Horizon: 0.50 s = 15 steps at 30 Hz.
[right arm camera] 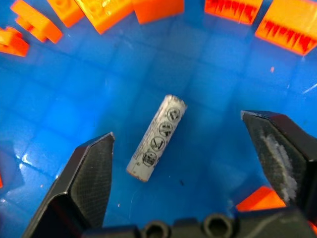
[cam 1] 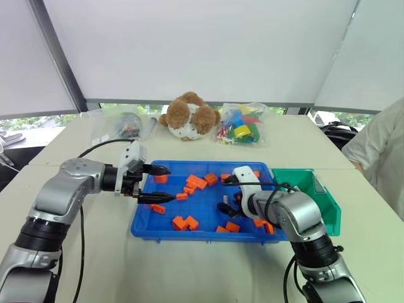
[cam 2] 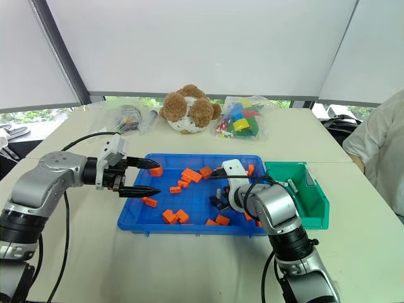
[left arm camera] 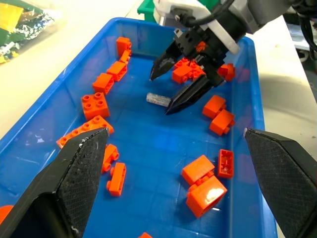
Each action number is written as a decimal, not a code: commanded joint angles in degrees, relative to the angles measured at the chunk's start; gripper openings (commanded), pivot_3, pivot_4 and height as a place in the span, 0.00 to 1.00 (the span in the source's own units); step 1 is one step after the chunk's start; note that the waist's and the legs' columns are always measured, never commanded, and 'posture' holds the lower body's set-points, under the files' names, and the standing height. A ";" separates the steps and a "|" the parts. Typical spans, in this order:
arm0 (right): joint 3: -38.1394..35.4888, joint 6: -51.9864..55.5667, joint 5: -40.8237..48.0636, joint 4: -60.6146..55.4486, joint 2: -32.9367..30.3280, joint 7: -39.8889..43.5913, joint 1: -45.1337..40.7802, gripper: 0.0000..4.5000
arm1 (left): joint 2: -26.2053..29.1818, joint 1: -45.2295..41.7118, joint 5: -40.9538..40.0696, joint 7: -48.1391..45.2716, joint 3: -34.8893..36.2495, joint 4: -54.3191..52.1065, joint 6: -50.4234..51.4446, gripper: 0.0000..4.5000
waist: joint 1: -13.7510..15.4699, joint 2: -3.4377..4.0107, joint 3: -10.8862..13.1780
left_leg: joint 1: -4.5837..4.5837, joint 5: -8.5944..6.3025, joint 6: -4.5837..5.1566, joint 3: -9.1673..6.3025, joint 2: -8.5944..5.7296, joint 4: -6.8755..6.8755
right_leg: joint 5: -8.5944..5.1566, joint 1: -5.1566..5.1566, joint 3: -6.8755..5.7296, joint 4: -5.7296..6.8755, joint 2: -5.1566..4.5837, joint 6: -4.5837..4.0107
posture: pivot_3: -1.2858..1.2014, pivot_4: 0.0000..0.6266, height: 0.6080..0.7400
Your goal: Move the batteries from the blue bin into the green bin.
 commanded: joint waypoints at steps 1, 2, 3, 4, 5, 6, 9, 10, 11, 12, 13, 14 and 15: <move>0.67 -0.92 -0.41 -0.93 0.94 -0.13 0.27 0.99 | 0.98 -0.29 -0.95 0.10 1.85 -2.15 0.18 1.00 | 0.01 0.00 0.00 | 0.00 0.00 0.00 0.00 0.00 0.00 | 0.00 0.00 0.00 0.00 0.00 0.00 | 0.52 0.24 0.95; 0.82 -0.96 -0.47 -0.96 1.08 -0.11 0.44 0.94 | 1.00 -0.25 -0.99 0.15 1.86 -2.29 0.27 1.00 | 0.01 0.00 0.00 | 0.00 0.00 0.00 0.00 0.00 0.00 | 0.00 0.00 0.00 0.00 0.00 0.00 | 0.52 0.24 0.95; 0.95 -1.05 -0.55 -0.88 1.24 -0.09 0.52 0.87 | 1.01 -0.23 -1.02 0.19 1.87 -2.35 0.33 1.00 | 0.02 0.00 0.00 | 0.00 0.00 0.00 0.00 0.00 0.00 | 0.00 0.00 0.00 0.00 0.00 0.00 | 0.52 0.24 0.95; 1.01 -1.14 -0.57 -0.89 1.32 -0.01 0.56 0.80 | 1.02 -0.21 -1.06 0.27 1.88 -2.48 0.43 1.00 | 0.02 0.00 0.00 | 0.00 0.00 0.00 0.00 0.00 0.00 | 0.00 0.00 0.00 0.00 0.00 0.00 | 0.52 0.24 0.95; 1.07 -1.24 -0.66 -0.83 1.43 0.03 0.54 0.69 | 1.02 -0.20 -1.08 0.32 1.88 -2.53 0.48 1.00 | 0.04 0.00 0.00 | 0.00 0.00 0.00 0.00 0.00 0.00 | 0.00 0.00 0.00 0.00 0.00 0.00 | 0.52 0.24 0.95; 1.16 -1.35 -0.77 -0.76 1.52 0.07 0.51 0.57 | 1.02 -0.20 -1.08 0.35 1.87 -2.54 0.50 1.00 | 0.05 0.00 0.00 | 0.00 0.00 0.00 0.00 0.00 0.00 | 0.00 0.00 0.00 0.00 0.00 0.00 | 0.52 0.24 0.95; 1.93 -1.63 -1.05 -0.86 1.31 0.34 0.42 0.22 | 0.94 -0.28 -1.04 0.40 1.90 -2.52 0.62 1.00 | 0.03 0.00 0.00 | 0.00 0.00 0.00 0.00 0.00 0.00 | 0.00 0.00 0.00 0.00 -0.01 0.00 | 0.52 0.24 0.95; 2.21 -1.60 -1.07 -1.11 1.10 0.46 0.39 0.10 | 0.91 -0.31 -1.03 0.44 1.92 -2.54 0.68 1.00 | 0.04 0.00 0.00 | 0.00 0.00 0.00 0.00 0.00 0.00 | 0.00 0.00 0.00 0.00 -0.01 0.00 | 0.52 0.24 0.95; 2.41 -1.53 -1.06 -1.37 0.92 0.56 0.37 0.01 | 0.88 -0.33 -1.03 0.47 1.94 -2.56 0.72 1.00 | 0.03 0.00 0.00 | 0.00 0.00 0.00 0.00 0.00 0.00 | 0.00 0.00 0.00 0.00 -0.01 0.00 | 0.52 0.24 0.95; 2.60 -1.43 -1.05 -1.70 0.67 0.69 0.29 0.01 | 0.86 -0.34 -1.03 0.49 1.95 -2.57 0.74 1.00 | 0.03 0.00 0.00 | 0.00 0.00 0.00 0.00 0.00 0.00 | 0.00 0.00 0.00 0.00 0.00 0.00 | 0.52 0.24 0.95; 1.76 -0.73 -0.41 -2.37 0.92 1.11 -0.06 0.01 | 0.84 -0.35 -1.00 0.51 1.93 -2.51 0.72 1.00 | 0.03 0.00 0.00 | 0.00 0.00 0.00 0.00 0.00 0.00 | 0.00 0.00 0.00 0.00 0.00 0.00 | 0.52 0.24 0.95; 0.10 0.81 0.60 -3.57 1.18 1.76 -0.78 0.01 | 0.86 -0.36 -1.01 0.55 1.94 -2.59 0.80 1.00 | 0.04 0.00 0.00 | 0.00 0.00 0.00 0.00 0.00 0.00 | 0.00 0.00 0.00 0.00 0.00 0.00 | 0.52 0.24 0.95; -1.68 2.38 1.42 -5.08 0.71 2.46 -2.14 0.01 | 0.88 -0.40 -1.05 0.59 1.97 -2.62 0.89 1.00 | 0.06 0.00 0.00 | 0.00 0.00 0.00 0.00 0.00 0.00 | 0.00 0.00 0.00 0.00 0.00 0.00 | 0.52 0.24 0.95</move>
